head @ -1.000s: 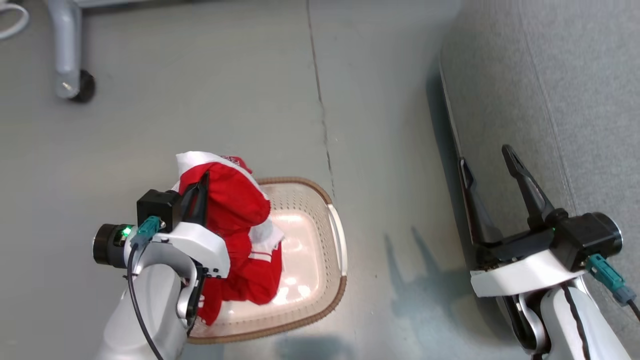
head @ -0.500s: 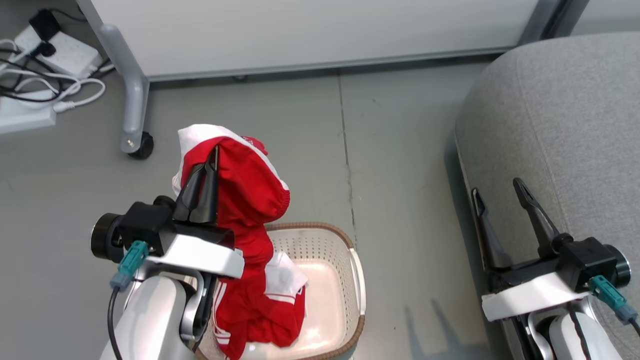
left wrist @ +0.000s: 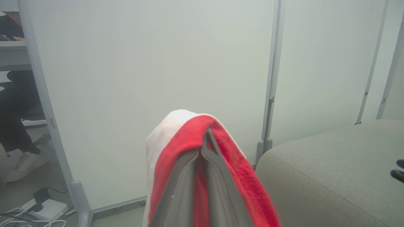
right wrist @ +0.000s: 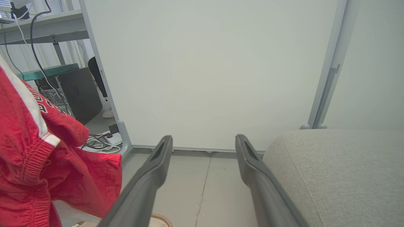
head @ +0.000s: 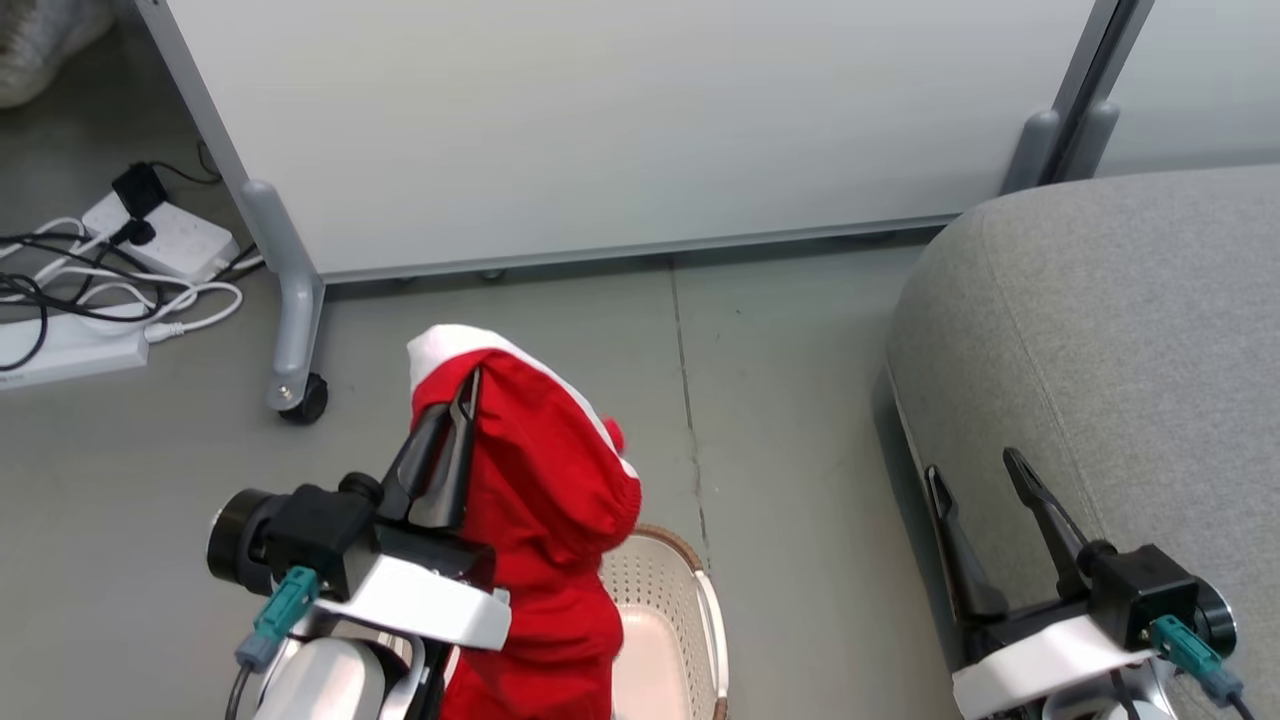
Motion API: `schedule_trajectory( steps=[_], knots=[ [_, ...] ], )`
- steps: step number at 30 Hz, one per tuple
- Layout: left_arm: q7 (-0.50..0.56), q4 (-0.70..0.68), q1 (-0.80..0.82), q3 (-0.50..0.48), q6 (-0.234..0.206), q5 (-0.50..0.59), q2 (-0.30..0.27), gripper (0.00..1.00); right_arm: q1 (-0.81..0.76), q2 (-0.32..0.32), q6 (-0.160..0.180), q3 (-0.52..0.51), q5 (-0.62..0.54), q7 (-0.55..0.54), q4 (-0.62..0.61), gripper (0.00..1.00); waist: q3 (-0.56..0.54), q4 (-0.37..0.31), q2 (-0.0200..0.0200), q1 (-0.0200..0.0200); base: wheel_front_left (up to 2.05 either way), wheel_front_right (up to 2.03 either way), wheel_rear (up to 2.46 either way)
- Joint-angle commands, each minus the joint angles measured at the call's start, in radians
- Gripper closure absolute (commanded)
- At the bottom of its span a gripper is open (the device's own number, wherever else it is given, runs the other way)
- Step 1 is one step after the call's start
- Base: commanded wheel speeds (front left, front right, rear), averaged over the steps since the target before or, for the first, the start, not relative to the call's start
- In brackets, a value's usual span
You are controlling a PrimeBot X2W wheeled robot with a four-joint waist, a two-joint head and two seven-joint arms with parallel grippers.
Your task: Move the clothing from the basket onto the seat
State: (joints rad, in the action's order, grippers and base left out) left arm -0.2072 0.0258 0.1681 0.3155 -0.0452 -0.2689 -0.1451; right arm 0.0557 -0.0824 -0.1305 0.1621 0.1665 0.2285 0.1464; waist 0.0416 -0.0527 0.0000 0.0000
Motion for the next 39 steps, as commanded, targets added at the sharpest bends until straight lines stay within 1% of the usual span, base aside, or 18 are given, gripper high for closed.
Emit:
schedule_trajectory(
  steps=[1,10,29,32,34,39],
  knots=[
    [0.003,-0.011,-0.015,0.003,-0.004,0.000,-0.005,1.00,-0.016,-0.001,-0.001,-0.008,0.000,-0.006,-0.001,0.00,-0.017,0.004,0.0000,0.0000,0.00,0.00,0.00],
    [0.026,-0.073,-0.070,0.022,-0.010,-0.004,-0.019,1.00,-0.061,0.009,-0.001,-0.015,-0.008,-0.028,-0.025,0.00,-0.050,0.015,0.0000,0.0000,0.00,0.00,0.00],
    [0.032,-0.092,-0.069,0.033,-0.020,-0.015,-0.024,1.00,-0.052,0.017,-0.001,-0.004,-0.006,-0.038,-0.037,0.00,-0.058,0.015,0.0000,0.0000,0.00,0.00,0.00],
    [0.029,-0.092,-0.063,0.036,-0.020,-0.016,-0.024,1.00,-0.039,0.018,-0.001,0.019,0.012,-0.034,-0.050,0.00,-0.058,0.015,0.0000,0.0000,0.00,0.00,0.00],
    [0.026,-0.092,-0.058,0.038,-0.019,-0.017,-0.023,1.00,-0.024,0.020,-0.001,0.054,0.036,-0.029,-0.059,0.00,-0.057,0.016,0.0000,0.0000,0.00,0.00,0.00],
    [0.022,-0.095,-0.042,0.049,-0.013,-0.015,-0.022,1.00,0.046,0.023,-0.001,0.208,0.107,-0.031,-0.073,0.00,-0.053,0.022,0.0000,0.0000,0.00,0.00,0.00]
  ],
)
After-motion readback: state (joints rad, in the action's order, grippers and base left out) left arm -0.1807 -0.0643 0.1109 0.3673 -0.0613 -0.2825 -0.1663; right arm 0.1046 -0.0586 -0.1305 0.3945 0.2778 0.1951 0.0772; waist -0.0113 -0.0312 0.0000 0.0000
